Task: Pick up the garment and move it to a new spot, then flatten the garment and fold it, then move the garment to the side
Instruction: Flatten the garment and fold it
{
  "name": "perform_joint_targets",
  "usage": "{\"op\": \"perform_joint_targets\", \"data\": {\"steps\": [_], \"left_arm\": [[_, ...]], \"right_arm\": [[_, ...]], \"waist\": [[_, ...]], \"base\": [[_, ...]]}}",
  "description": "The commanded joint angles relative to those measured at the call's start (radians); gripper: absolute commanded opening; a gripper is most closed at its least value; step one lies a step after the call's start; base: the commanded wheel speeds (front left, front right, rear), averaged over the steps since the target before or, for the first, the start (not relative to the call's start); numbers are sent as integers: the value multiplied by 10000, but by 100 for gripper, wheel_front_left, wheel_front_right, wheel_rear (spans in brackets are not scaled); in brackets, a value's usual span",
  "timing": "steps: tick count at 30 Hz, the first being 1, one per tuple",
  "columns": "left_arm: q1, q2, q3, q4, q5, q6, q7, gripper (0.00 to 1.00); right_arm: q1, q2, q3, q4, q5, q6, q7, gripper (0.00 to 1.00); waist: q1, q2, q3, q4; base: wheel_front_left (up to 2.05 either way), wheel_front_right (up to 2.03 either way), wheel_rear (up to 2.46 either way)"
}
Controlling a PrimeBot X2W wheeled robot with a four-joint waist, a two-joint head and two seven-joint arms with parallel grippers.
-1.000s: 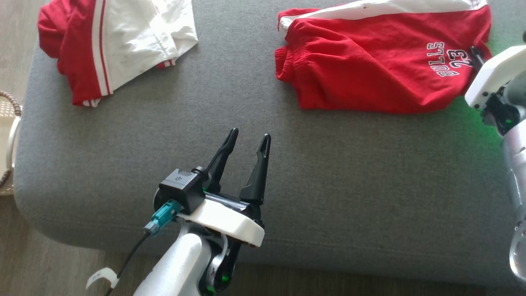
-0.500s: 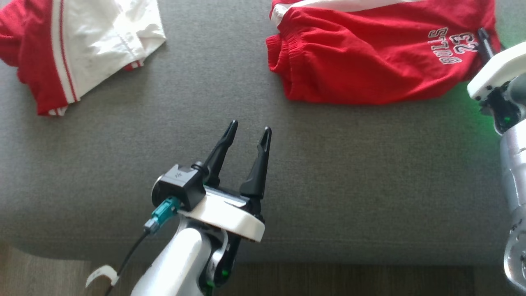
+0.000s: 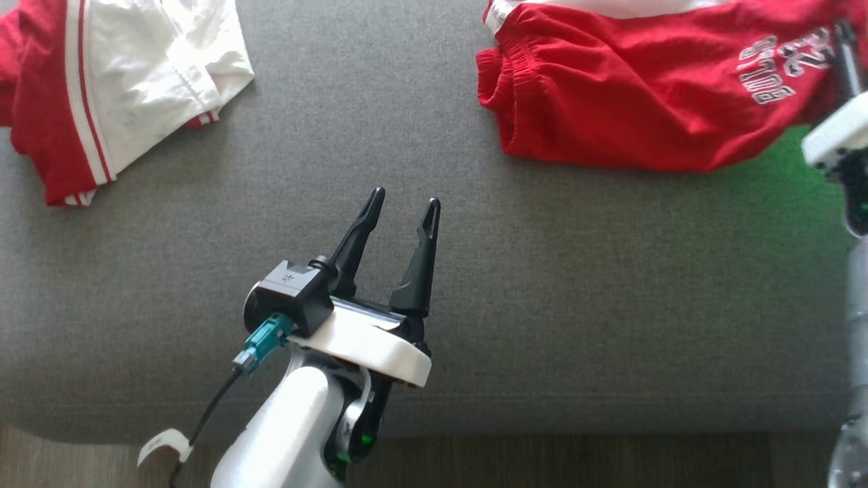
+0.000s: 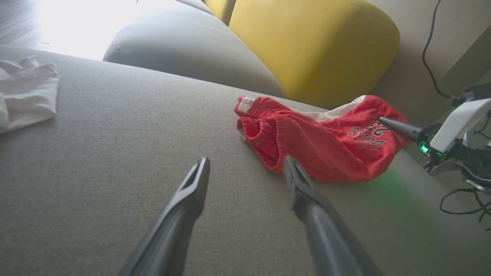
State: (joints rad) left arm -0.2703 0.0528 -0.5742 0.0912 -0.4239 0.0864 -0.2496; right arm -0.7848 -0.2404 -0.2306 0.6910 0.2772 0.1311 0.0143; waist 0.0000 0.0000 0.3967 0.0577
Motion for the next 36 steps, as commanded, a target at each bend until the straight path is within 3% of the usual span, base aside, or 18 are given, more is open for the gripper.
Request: {"op": "perform_joint_targets", "data": {"steps": [1,8,14,23,36], "left_arm": [[-44,-25,256,-277,34,-37,-122,100],[139,-26,182,-234,-106,-7,-122,100],[290,-26,42,-261,-282,33,-122,100],[460,-26,-221,-310,-562,117,-122,100],[602,-26,-321,-379,-736,215,-122,100]], "right_arm": [[117,177,275,-653,76,-4,123,0],[1142,1184,1073,-2757,105,-4,998,0],[1354,1747,1755,-3295,130,-4,1596,0],[723,1895,2391,-2167,394,-4,1822,0],[33,1900,3494,475,837,-4,1018,0]], "waist": [[0,0,-85,-1],[0,0,-624,258],[0,0,-949,577],[0,0,-1242,1179],[0,0,-1400,1551]], "base": [[0,0,0],[0,0,0],[0,0,0],[0,0,0],[0,0,0]]}}
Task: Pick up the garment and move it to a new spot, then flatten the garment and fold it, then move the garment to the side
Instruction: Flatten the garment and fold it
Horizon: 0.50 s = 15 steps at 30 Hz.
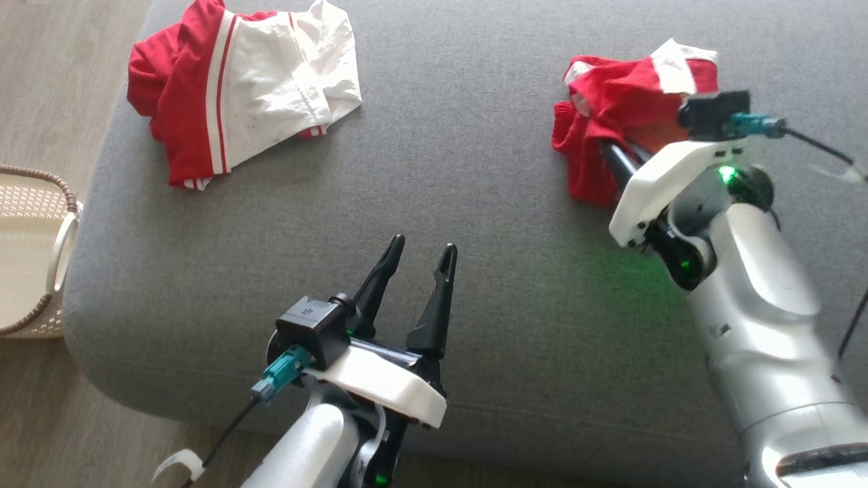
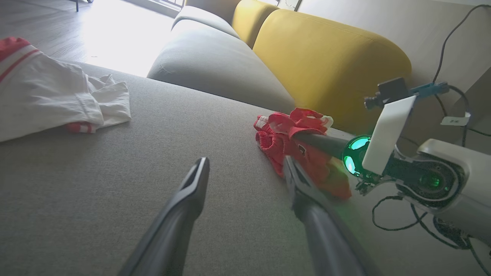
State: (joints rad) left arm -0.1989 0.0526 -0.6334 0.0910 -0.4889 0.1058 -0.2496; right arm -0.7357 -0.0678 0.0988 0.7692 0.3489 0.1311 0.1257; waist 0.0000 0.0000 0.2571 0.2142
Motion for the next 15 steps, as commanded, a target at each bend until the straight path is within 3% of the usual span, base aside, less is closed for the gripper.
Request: {"op": "perform_joint_targets", "data": {"steps": [1,2,3,9,15], "left_arm": [[-103,-24,280,-378,-93,28,-122,100],[-97,-24,289,-379,-103,29,-122,100],[-95,-24,296,-375,-110,27,-122,100],[-54,-24,411,-404,-92,94,-122,100],[173,-24,637,-581,-19,156,-122,100]], "right_arm": [[-478,174,287,-131,184,-4,-140,0],[-504,174,386,19,244,-4,-210,40],[-530,174,479,139,325,-4,-314,100],[-352,175,1196,-101,1045,-4,-1101,100],[527,174,843,-1102,312,-4,-1664,100]], "waist": [[0,0,-7,-34],[0,0,-9,-55],[0,0,-14,-75],[0,0,-122,-339],[0,0,-274,-753]], "base": [[0,0,0],[0,0,0],[0,0,0],[0,0,0],[0,0,0]]}}
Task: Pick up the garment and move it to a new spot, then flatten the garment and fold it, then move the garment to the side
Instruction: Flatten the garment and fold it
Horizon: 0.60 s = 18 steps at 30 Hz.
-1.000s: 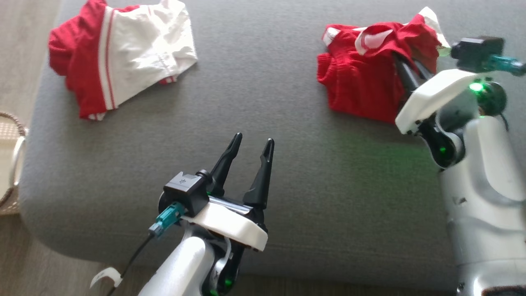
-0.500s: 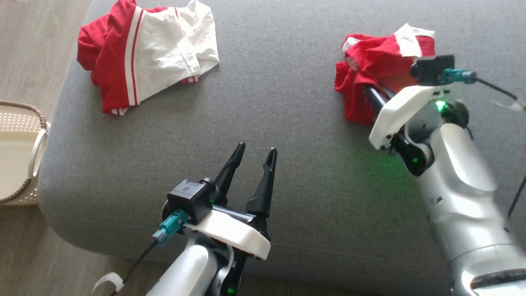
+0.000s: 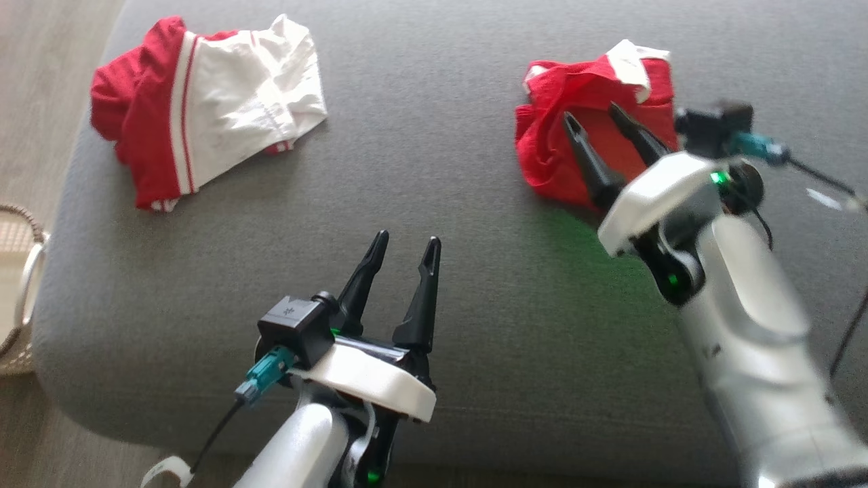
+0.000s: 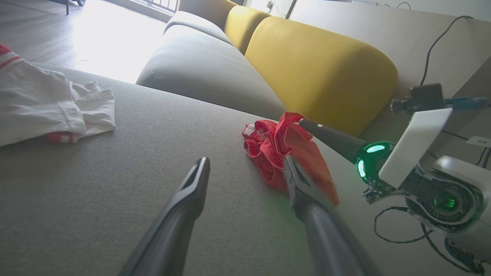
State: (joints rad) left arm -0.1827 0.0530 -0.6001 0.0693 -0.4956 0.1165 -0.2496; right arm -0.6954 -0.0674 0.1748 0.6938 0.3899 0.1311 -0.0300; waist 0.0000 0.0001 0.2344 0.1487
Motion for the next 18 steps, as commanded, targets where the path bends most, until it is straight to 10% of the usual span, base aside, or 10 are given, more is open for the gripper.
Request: {"op": "perform_joint_targets", "data": {"steps": [1,3,6,18], "left_arm": [[42,-28,347,-396,66,59,-122,100],[86,-28,401,-441,113,47,-122,100],[122,-28,459,-490,183,24,-122,100],[14,-28,355,-501,298,-117,-122,100]], "right_arm": [[295,160,-57,-553,-326,-4,-163,100],[676,135,-445,-971,-782,-4,-243,100],[1232,145,-1063,-1554,-1177,-4,-205,2],[1020,169,-2062,-1393,-1920,-4,-55,0]], "waist": [[0,-1,-62,-165],[0,-1,-86,-262],[0,-1,-76,-371],[0,-1,253,-186]], "base": [[0,0,0],[0,0,0],[0,0,0],[0,0,0]]}}
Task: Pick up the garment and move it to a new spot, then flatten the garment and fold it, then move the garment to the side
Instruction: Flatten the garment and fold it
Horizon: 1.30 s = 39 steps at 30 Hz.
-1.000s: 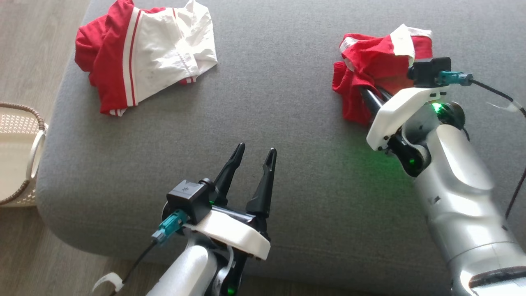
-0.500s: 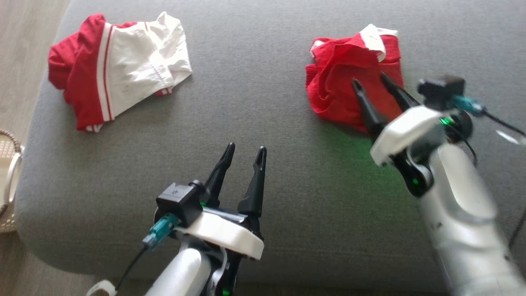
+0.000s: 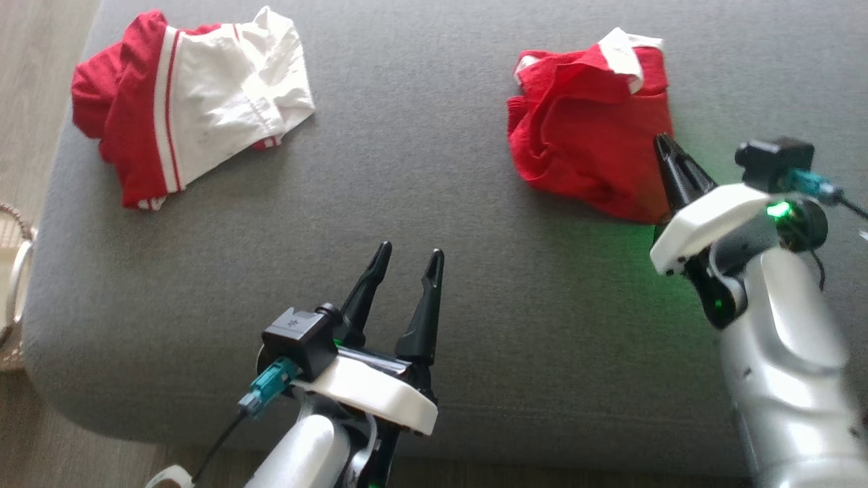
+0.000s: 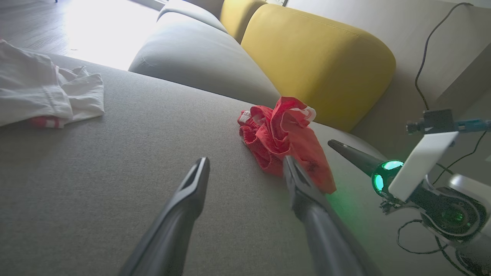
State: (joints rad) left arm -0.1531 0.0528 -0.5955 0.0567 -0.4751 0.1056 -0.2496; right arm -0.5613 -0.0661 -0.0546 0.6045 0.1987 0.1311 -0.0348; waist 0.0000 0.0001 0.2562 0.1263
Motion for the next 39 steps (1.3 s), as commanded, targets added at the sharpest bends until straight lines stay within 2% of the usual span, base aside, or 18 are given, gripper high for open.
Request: {"op": "perform_joint_targets", "data": {"steps": [1,5,12,21,25,28,35,36,37,38,39], "left_arm": [[-314,-26,281,-366,79,-8,-122,100],[-475,-26,166,-375,-19,4,-122,100],[-581,-26,-17,-396,-173,62,-122,100],[-697,-26,-295,-354,-354,68,-122,100],[-708,-26,-415,-328,-397,87,-122,100],[-695,-26,-450,-280,-424,112,-122,100],[-472,-26,-114,-336,-352,238,-122,100],[-407,-26,13,-366,-329,266,-122,100],[-331,-26,164,-389,-299,300,-122,100],[-251,-26,342,-408,-252,337,-122,100],[-168,-26,518,-445,-212,366,-122,100]], "right_arm": [[-500,156,187,-242,-112,-4,1,0],[-1509,157,-154,1126,-800,-4,-242,0],[-2864,157,-404,2986,-1306,-4,-646,0],[-4317,158,401,4670,-1094,-4,-1636,0],[-4703,158,1167,5099,-760,-4,-1975,0],[-4770,158,2017,5085,-45,-4,-2115,0],[-4035,158,3613,4039,1632,-4,-2256,0],[-3833,158,3741,3761,1858,-4,-2260,13],[-3604,158,3817,3470,2040,-4,-2263,35],[-3371,158,3866,3152,2133,-4,-2264,71],[-3125,158,3883,2828,2184,-4,-2265,100]], "waist": [[0,-1,81,102],[0,-1,281,478],[0,-1,488,997],[0,-1,535,1618],[0,-1,506,1770],[0,-1,418,1792],[0,-1,25,1216],[0,-1,-57,1068],[0,-1,-147,915],[0,-1,-235,745],[0,-1,-303,604]], "base": [[0,0,0],[0,0,0],[0,0,0],[0,0,0],[0,0,0],[0,0,0],[0,0,0],[0,0,0],[0,0,0],[0,0,0],[0,0,0]]}}
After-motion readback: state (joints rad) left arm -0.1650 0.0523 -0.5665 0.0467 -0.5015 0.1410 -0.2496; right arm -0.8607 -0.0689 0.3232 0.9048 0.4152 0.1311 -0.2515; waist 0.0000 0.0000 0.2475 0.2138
